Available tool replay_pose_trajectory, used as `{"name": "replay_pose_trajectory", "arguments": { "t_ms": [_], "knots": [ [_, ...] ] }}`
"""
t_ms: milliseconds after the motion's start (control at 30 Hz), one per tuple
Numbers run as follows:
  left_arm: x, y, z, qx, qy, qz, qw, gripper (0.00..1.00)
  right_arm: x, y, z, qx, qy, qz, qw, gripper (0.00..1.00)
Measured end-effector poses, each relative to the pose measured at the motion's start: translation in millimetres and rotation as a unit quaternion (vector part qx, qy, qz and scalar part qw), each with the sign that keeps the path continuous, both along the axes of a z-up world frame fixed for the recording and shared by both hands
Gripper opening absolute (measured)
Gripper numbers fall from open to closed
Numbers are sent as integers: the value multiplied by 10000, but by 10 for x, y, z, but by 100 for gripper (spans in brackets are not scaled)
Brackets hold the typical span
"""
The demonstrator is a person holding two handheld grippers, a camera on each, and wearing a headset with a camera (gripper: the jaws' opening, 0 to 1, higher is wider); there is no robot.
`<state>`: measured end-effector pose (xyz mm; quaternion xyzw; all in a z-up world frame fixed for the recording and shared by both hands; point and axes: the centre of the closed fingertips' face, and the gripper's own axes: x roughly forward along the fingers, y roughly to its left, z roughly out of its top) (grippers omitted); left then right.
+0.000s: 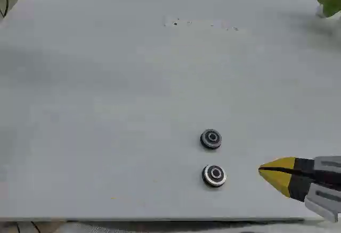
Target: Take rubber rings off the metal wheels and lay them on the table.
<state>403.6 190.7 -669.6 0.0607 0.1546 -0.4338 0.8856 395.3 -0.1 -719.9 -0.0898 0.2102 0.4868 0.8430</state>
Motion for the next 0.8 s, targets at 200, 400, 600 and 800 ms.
{"name": "replay_pose_trajectory", "arguments": {
  "t_ms": [200, 400, 600, 800],
  "knots": [
    [-24, 22, -41, 16, 26, -6, 10000, 79, -6, -21, -22, -71, 40, 43, 10000, 92],
    [-90, 28, -18, -41, -17, -2, 10000, 81, -16, -38, -6, -102, 6, 70, 9999, 94],
    [-153, 71, -8, -48, -52, 62, 10000, 84, -78, -38, 28, -76, -51, 47, 9999, 95],
    [-158, 73, 37, 35, -161, 24, 9999, 85, -74, -47, 75, -54, -140, -34, 9999, 96]
  ]
}}
